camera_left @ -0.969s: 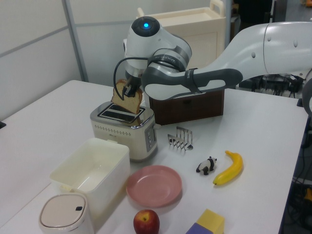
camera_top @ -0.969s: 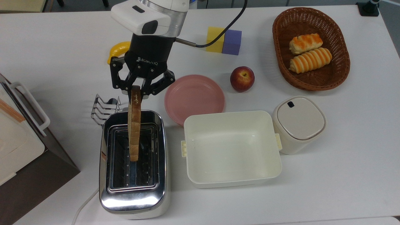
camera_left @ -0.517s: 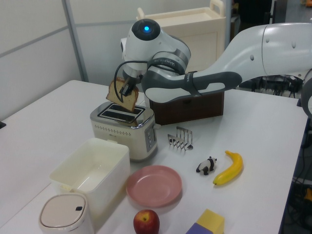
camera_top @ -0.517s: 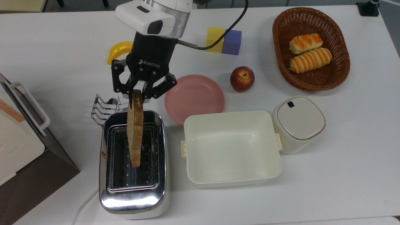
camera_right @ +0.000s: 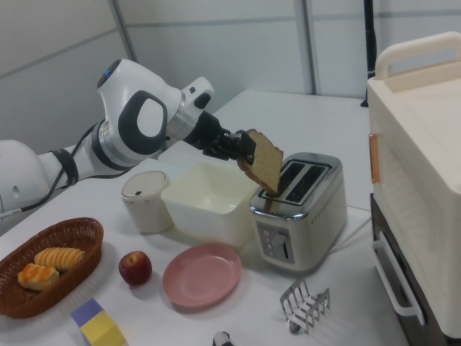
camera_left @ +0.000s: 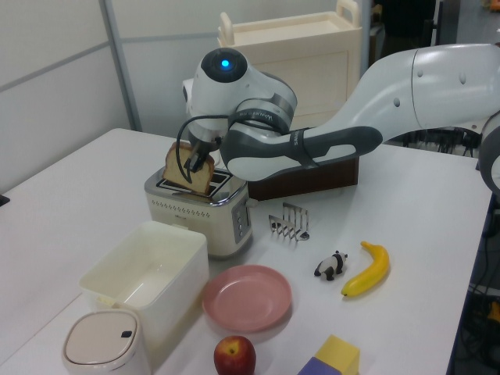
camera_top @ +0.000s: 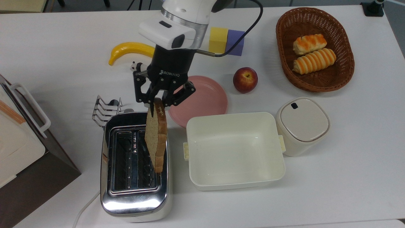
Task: Put the bread in the toaster
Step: 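Align the upright bread slice over a toaster slot and lower it in, then open the gripper and raise it away from the toaster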
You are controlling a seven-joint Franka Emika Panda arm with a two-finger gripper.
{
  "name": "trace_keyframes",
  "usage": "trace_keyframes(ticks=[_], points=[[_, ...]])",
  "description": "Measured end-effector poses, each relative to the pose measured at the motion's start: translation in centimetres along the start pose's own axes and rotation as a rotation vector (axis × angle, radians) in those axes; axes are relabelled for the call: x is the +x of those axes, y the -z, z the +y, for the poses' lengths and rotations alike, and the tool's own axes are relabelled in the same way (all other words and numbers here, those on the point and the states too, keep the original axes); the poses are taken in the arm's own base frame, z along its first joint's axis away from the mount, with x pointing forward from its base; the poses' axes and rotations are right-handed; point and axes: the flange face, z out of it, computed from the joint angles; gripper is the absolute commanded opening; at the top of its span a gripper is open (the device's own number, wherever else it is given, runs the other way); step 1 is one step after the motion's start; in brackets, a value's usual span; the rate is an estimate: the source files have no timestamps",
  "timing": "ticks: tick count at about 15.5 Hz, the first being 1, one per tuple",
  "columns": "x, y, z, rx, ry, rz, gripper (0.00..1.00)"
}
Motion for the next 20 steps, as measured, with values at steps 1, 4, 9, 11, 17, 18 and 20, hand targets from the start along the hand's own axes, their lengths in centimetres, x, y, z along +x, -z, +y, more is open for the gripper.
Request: trace_keyframes(ticks=[1,4,9,11,17,18,20], points=[[0.0,0.0,-0.3,0.004,0.004,-0.001,0.0],[-0.1,-0.1,-0.4,0.005,0.005,-0.002,0.0],[-0.5,-1.0,-0.1,0.004,0.003,-0.013,0.0],[-0.8,-1.4,0.3,0.002,-0.002,-0.019,0.39],[-1.1,-1.9,2.4,-0.013,-0.028,-0.018,1.0],[-1.0,-1.7,2.6,-0.014,-0.032,-0.015,1.0],[-0.8,-1.2,2.9,-0.009,-0.046,-0.007,1.0]])
